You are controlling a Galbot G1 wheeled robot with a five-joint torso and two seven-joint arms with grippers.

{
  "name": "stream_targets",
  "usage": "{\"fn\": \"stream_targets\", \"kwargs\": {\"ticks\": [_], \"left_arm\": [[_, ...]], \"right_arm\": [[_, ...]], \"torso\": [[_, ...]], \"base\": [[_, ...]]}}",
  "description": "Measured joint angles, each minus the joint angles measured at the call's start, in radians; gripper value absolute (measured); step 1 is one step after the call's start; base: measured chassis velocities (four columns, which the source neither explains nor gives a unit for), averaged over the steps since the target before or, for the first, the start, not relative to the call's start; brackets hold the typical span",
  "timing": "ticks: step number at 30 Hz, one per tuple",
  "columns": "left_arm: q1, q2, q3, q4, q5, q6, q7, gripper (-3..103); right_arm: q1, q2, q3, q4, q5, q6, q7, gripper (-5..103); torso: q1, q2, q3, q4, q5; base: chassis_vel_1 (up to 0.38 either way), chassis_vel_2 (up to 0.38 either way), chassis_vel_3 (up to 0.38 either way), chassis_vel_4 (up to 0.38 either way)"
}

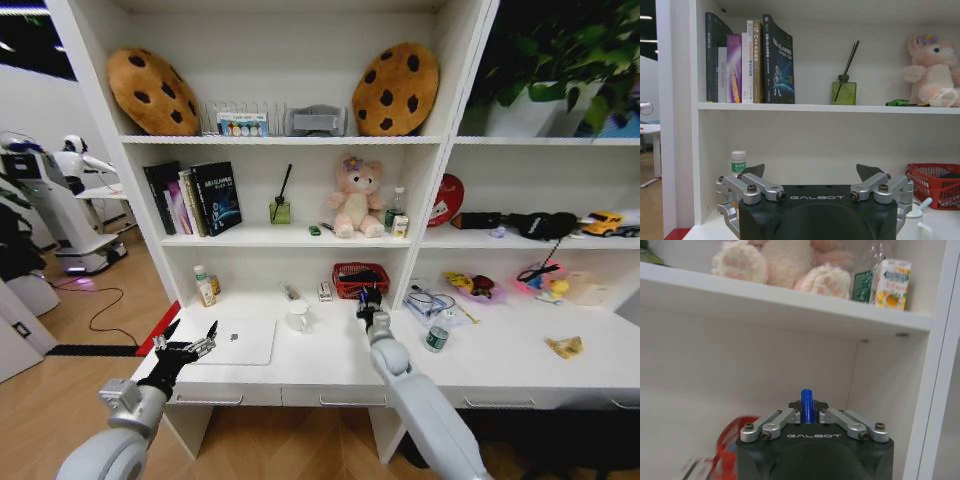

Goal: Organize the objects on the table.

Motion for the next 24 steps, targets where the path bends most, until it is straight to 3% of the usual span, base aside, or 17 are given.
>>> {"fn": "stream_targets", "kwargs": {"ticks": [5, 11, 17, 24], "left_arm": [[0.000, 0.000, 0.000, 0.000, 0.000, 0.000, 0.000, 100], [0.000, 0.000, 0.000, 0.000, 0.000, 0.000, 0.000, 100], [0.000, 0.000, 0.000, 0.000, 0.000, 0.000, 0.000, 100], [0.000, 0.000, 0.000, 0.000, 0.000, 0.000, 0.000, 100]], "right_arm": [[0.138, 0.042, 0.019, -0.246, -0.087, 0.097, -0.023, 12], [0.203, 0.089, 0.044, -0.396, -0.168, 0.191, -0.045, 12], [0.239, 0.123, 0.067, -0.479, -0.212, 0.236, -0.057, 12], [0.246, 0.127, 0.074, -0.502, -0.212, 0.234, -0.058, 12]], "torso": [[0.000, 0.000, 0.000, -0.0004, 0.0001], [0.000, 0.000, 0.000, -0.0003, 0.0001], [0.000, 0.000, 0.000, -0.0003, 0.0002], [0.000, 0.000, 0.000, -0.0004, 0.0001]], "base": [[0.000, 0.000, 0.000, 0.000], [0.000, 0.000, 0.000, 0.000], [0.000, 0.000, 0.000, 0.000], [0.000, 0.000, 0.000, 0.000]]}}
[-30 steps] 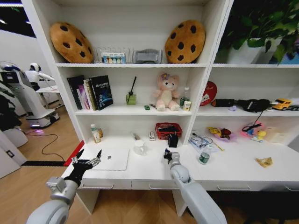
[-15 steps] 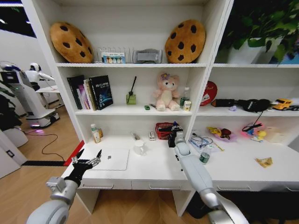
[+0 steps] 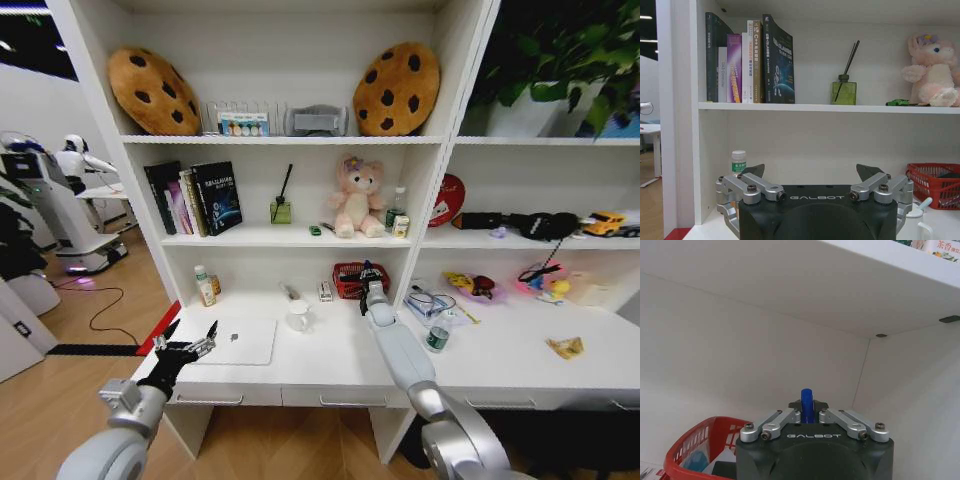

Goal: Organize the objects on the table.

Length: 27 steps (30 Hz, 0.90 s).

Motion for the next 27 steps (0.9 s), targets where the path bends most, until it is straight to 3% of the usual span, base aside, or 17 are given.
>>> {"fn": "stream_targets", "kwargs": {"ticks": [4, 6, 9, 10, 12, 17, 18, 19, 21, 24, 26, 27], "left_arm": [[0.000, 0.000, 0.000, 0.000, 0.000, 0.000, 0.000, 100], [0.000, 0.000, 0.000, 0.000, 0.000, 0.000, 0.000, 100], [0.000, 0.000, 0.000, 0.000, 0.000, 0.000, 0.000, 100], [0.000, 0.000, 0.000, 0.000, 0.000, 0.000, 0.000, 100], [0.000, 0.000, 0.000, 0.000, 0.000, 0.000, 0.000, 100], [0.000, 0.000, 0.000, 0.000, 0.000, 0.000, 0.000, 100], [0.000, 0.000, 0.000, 0.000, 0.000, 0.000, 0.000, 100], [0.000, 0.000, 0.000, 0.000, 0.000, 0.000, 0.000, 100], [0.000, 0.000, 0.000, 0.000, 0.000, 0.000, 0.000, 100], [0.000, 0.000, 0.000, 0.000, 0.000, 0.000, 0.000, 100], [0.000, 0.000, 0.000, 0.000, 0.000, 0.000, 0.000, 100], [0.000, 0.000, 0.000, 0.000, 0.000, 0.000, 0.000, 100]], "right_arm": [[-0.020, -0.004, -0.001, 0.012, 0.013, -0.026, 0.005, 8], [-0.035, -0.009, -0.009, 0.035, 0.041, -0.048, 0.009, 19], [-0.046, -0.014, -0.018, 0.054, 0.056, -0.059, 0.011, 24], [-0.052, -0.018, -0.026, 0.069, 0.063, -0.065, 0.016, 35], [-0.056, -0.020, -0.031, 0.079, 0.067, -0.069, 0.018, 35], [-0.125, -0.066, -0.100, 0.255, 0.131, -0.147, 0.083, 56], [-0.125, -0.066, -0.100, 0.255, 0.131, -0.147, 0.083, 56], [-0.150, -0.084, -0.121, 0.326, 0.156, -0.177, 0.112, 61], [-0.248, -0.149, -0.180, 0.578, 0.296, -0.311, 0.254, 73], [-0.286, -0.175, -0.191, 0.656, 0.361, -0.357, 0.301, 78], [-0.397, -0.237, -0.195, 0.831, 0.504, -0.466, 0.396, 89], [-0.397, -0.237, -0.195, 0.831, 0.504, -0.466, 0.396, 89]], "torso": [[0.000, 0.000, 0.000, 0.0000, 0.0001], [0.000, 0.000, 0.000, -0.0001, 0.0000], [0.000, 0.000, 0.000, 0.0000, 0.0001], [0.000, 0.000, 0.000, 0.0000, 0.0001], [0.000, 0.000, 0.000, 0.0000, 0.0001], [0.000, 0.000, 0.000, 0.0003, 0.0002], [0.000, 0.000, 0.000, 0.0003, 0.0002], [0.000, 0.000, 0.000, 0.0001, 0.0002], [0.000, 0.000, 0.000, 0.0003, 0.0000], [0.000, 0.000, 0.000, 0.0003, 0.0001], [0.000, 0.000, 0.000, -0.0006, -0.0001], [0.000, 0.000, 0.000, -0.0006, -0.0001]], "base": [[0.000, 0.000, 0.000, 0.000], [0.000, 0.000, 0.000, 0.000], [0.000, 0.000, 0.000, 0.000], [0.000, 0.000, 0.000, 0.000], [0.000, 0.000, 0.000, 0.000], [0.000, 0.000, 0.000, 0.000], [0.000, 0.000, 0.000, 0.000], [0.000, 0.000, 0.000, 0.000], [0.000, 0.000, 0.000, 0.000], [0.000, 0.000, 0.000, 0.000], [0.000, 0.000, 0.000, 0.000], [0.000, 0.000, 0.000, 0.000]]}}
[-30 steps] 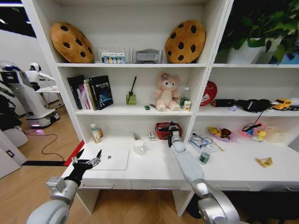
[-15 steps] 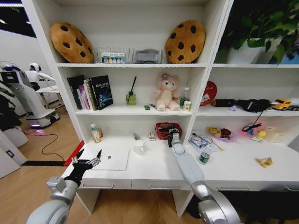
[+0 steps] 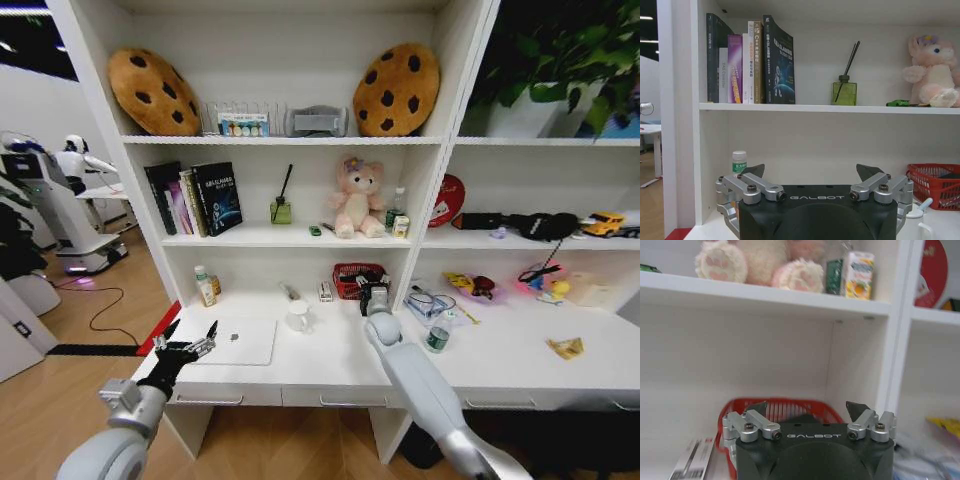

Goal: Organize the objects on the table.

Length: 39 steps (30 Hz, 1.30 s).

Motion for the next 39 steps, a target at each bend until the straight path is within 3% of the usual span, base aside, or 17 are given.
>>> {"fn": "stream_targets", "kwargs": {"ticks": [2, 5, 16, 18, 19, 21, 25, 28, 32, 39], "left_arm": [[0.000, 0.000, 0.000, 0.000, 0.000, 0.000, 0.000, 100], [0.000, 0.000, 0.000, 0.000, 0.000, 0.000, 0.000, 100], [0.000, 0.000, 0.000, 0.000, 0.000, 0.000, 0.000, 100], [0.000, 0.000, 0.000, 0.000, 0.000, 0.000, 0.000, 100], [0.000, 0.000, 0.000, 0.000, 0.000, 0.000, 0.000, 100], [0.000, 0.000, 0.000, 0.000, 0.000, 0.000, 0.000, 100], [0.000, 0.000, 0.000, 0.000, 0.000, 0.000, 0.000, 100], [0.000, 0.000, 0.000, 0.000, 0.000, 0.000, 0.000, 100], [0.000, 0.000, 0.000, 0.000, 0.000, 0.000, 0.000, 100], [0.000, 0.000, 0.000, 0.000, 0.000, 0.000, 0.000, 100]], "right_arm": [[-0.124, -0.023, 0.028, 0.105, 0.112, -0.082, 0.074, 99], [-0.180, -0.002, 0.062, 0.095, 0.143, -0.106, 0.079, 100], [-0.212, 0.023, 0.088, 0.039, 0.143, -0.119, 0.049, 100], [-0.209, 0.038, 0.108, -0.023, 0.124, -0.141, -0.035, 92], [-0.209, 0.038, 0.108, -0.023, 0.124, -0.141, -0.035, 92], [-0.195, 0.037, 0.108, -0.036, 0.122, -0.158, -0.065, 82], [-0.180, 0.035, 0.108, -0.056, 0.123, -0.174, -0.081, 71], [-0.179, 0.030, 0.108, -0.058, 0.131, -0.190, -0.096, 55], [-0.179, 0.028, 0.108, -0.056, 0.135, -0.199, -0.103, 51], [-0.171, 0.026, 0.107, -0.055, 0.158, -0.208, -0.103, 26]], "torso": [[0.000, 0.000, 0.000, 0.0001, 0.0004], [0.000, 0.000, 0.000, 0.0003, 0.0004], [0.000, 0.000, 0.000, 0.0006, 0.0004], [0.000, 0.000, 0.000, 0.0007, 0.0003], [0.000, 0.000, 0.000, 0.0007, 0.0003], [0.000, 0.000, 0.000, 0.0007, 0.0001], [0.000, 0.000, 0.000, 0.0007, 0.0002], [0.000, 0.000, 0.000, 0.0006, 0.0002], [0.000, 0.000, 0.000, 0.0006, 0.0000], [0.000, 0.000, 0.000, 0.0005, 0.0001]], "base": [[0.000, 0.000, 0.000, 0.000], [0.000, 0.000, 0.000, 0.000], [0.000, 0.000, 0.000, 0.000], [0.000, 0.000, 0.000, 0.000], [0.000, 0.000, 0.000, 0.000], [0.000, 0.000, 0.000, 0.000], [0.000, 0.000, 0.000, 0.000], [0.000, 0.000, 0.000, 0.000], [0.000, 0.000, 0.000, 0.000], [0.000, 0.000, 0.000, 0.000]]}}
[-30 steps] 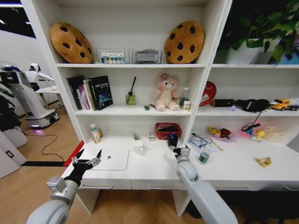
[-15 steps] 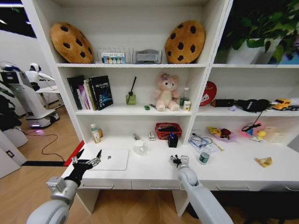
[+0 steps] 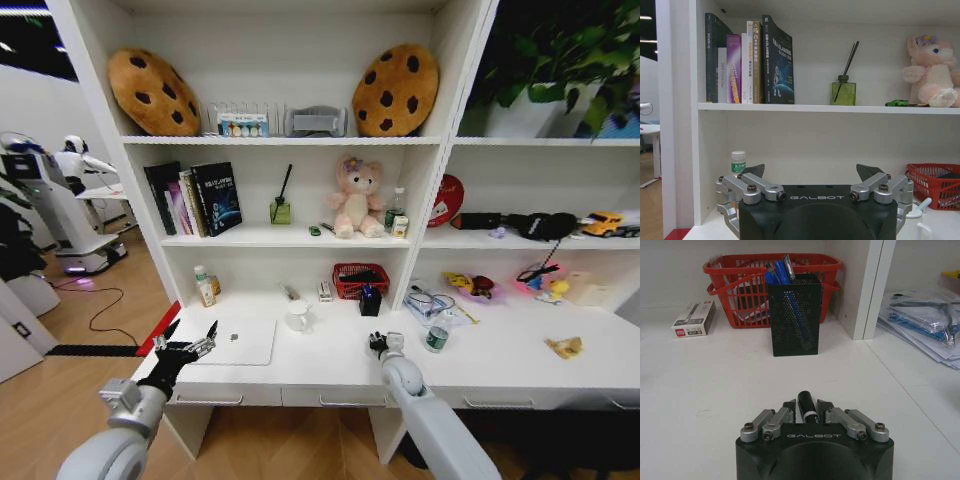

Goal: Organize the objects on the table.

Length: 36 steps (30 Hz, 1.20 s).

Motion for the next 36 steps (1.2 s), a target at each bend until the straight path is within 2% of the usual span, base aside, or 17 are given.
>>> {"fn": "stream_targets", "kwargs": {"ticks": [2, 4, 5, 8, 10, 11, 12, 13, 16, 17, 21, 22, 24, 29, 36], "left_arm": [[0.000, 0.000, 0.000, 0.000, 0.000, 0.000, 0.000, 100], [0.000, 0.000, 0.000, 0.000, 0.000, 0.000, 0.000, 100], [0.000, 0.000, 0.000, 0.000, 0.000, 0.000, 0.000, 100], [0.000, 0.000, 0.000, 0.000, 0.000, 0.000, 0.000, 100], [0.000, 0.000, 0.000, 0.000, 0.000, 0.000, 0.000, 100], [0.000, 0.000, 0.000, 0.000, 0.000, 0.000, 0.000, 100], [0.000, 0.000, 0.000, 0.000, 0.000, 0.000, 0.000, 100], [0.000, 0.000, 0.000, 0.000, 0.000, 0.000, 0.000, 100], [0.000, 0.000, 0.000, 0.000, 0.000, 0.000, 0.000, 100], [0.000, 0.000, 0.000, 0.000, 0.000, 0.000, 0.000, 100], [0.000, 0.000, 0.000, 0.000, 0.000, 0.000, 0.000, 100], [0.000, 0.000, 0.000, 0.000, 0.000, 0.000, 0.000, 100], [0.000, 0.000, 0.000, 0.000, 0.000, 0.000, 0.000, 100], [0.000, 0.000, 0.000, 0.000, 0.000, 0.000, 0.000, 100], [0.000, 0.000, 0.000, 0.000, 0.000, 0.000, 0.000, 100]], "right_arm": [[0.003, 0.000, 0.002, 0.003, 0.007, 0.003, 0.000, 15], [0.006, 0.000, 0.006, 0.004, 0.012, 0.011, -0.002, 15], [0.012, 0.001, 0.010, 0.009, 0.015, 0.032, -0.007, 12], [0.026, -0.003, 0.016, 0.022, 0.013, 0.084, -0.035, 12], [0.079, -0.014, 0.023, 0.015, -0.054, 0.214, -0.131, 12], [0.079, -0.014, 0.023, 0.015, -0.054, 0.214, -0.131, 12], [0.125, -0.011, 0.023, -0.030, -0.106, 0.284, -0.178, 12], [0.125, -0.011, 0.023, -0.030, -0.106, 0.284, -0.178, 12], [0.322, 0.036, 0.024, -0.268, -0.378, 0.518, -0.271, 12], [0.322, 0.036, 0.024, -0.268, -0.378, 0.518, -0.271, 12], [0.477, 0.109, 0.056, -0.599, -0.639, 0.771, -0.316, 12], [0.477, 0.109, 0.056, -0.599, -0.639, 0.771, -0.316, 12], [0.545, 0.151, 0.102, -0.765, -0.751, 0.864, -0.319, 12], [0.596, 0.195, 0.159, -0.894, -0.838, 0.926, -0.320, 12], [0.618, 0.224, 0.195, -0.952, -0.823, 0.927, -0.327, 12]], "torso": [[0.000, 0.000, 0.000, 0.0000, 0.0003], [0.000, 0.000, 0.000, 0.0000, 0.0004], [0.000, 0.000, 0.000, 0.0000, 0.0004], [0.000, 0.000, 0.000, 0.0000, 0.0004], [0.000, 0.000, 0.000, -0.0001, -0.0001], [0.000, 0.000, 0.000, -0.0001, -0.0001], [0.000, 0.000, 0.000, -0.0002, -0.0001], [0.000, 0.000, 0.000, -0.0002, -0.0001], [0.000, 0.000, 0.000, 0.0005, -0.0006], [0.000, 0.000, 0.000, 0.0005, -0.0006], [0.000, 0.000, 0.000, 0.0001, 0.0002], [0.000, 0.000, 0.000, 0.0001, 0.0002], [0.000, 0.000, 0.000, 0.0002, 0.0001], [0.000, 0.000, 0.000, 0.0000, -0.0002], [0.000, 0.000, 0.000, 0.0001, 0.0001]], "base": [[0.000, 0.000, 0.000, 0.000], [0.000, 0.000, 0.000, 0.000], [0.000, 0.000, 0.000, 0.000], [0.000, 0.000, 0.000, 0.000], [0.000, 0.000, 0.000, 0.000], [0.000, 0.000, 0.000, 0.000], [0.000, 0.000, 0.000, 0.000], [0.000, 0.000, 0.000, 0.000], [0.000, 0.000, 0.000, 0.000], [0.000, 0.000, 0.000, 0.000], [0.000, 0.000, 0.000, 0.000], [0.000, 0.000, 0.000, 0.000], [0.000, 0.000, 0.000, 0.000], [0.000, 0.000, 0.000, 0.000], [0.000, 0.000, 0.000, 0.000]]}}
